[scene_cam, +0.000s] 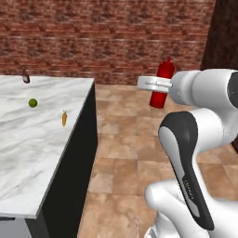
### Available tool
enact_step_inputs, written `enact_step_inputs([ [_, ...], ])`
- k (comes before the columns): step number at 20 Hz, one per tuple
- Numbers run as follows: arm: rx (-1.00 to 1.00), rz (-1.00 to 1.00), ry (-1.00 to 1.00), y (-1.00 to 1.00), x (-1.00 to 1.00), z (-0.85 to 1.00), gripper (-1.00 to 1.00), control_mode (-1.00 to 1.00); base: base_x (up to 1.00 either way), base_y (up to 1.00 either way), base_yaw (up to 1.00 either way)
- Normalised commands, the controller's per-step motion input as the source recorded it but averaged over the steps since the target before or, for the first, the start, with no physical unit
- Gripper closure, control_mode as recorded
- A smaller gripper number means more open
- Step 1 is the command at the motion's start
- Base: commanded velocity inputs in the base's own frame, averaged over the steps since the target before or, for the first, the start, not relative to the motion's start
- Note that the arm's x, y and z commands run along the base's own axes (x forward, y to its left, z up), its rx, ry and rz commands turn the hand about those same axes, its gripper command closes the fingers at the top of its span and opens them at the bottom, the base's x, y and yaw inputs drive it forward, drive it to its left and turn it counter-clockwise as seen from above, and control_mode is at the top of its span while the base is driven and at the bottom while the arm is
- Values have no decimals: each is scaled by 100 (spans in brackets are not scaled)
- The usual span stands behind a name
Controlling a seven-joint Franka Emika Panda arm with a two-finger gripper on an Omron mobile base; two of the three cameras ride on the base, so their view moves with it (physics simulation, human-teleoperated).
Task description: Move the ketchup and ketchup from the cabinet to the dining counter.
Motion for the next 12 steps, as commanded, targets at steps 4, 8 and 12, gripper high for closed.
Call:
enact_step_inputs([
  [4,0,0,0,0,0,0,100,100,83,-31,0],
  [8,0,0,0,0,0,0,100,100,84,-33,0],
  [12,0,0,0,0,0,0,100,100,83,-36,0],
])
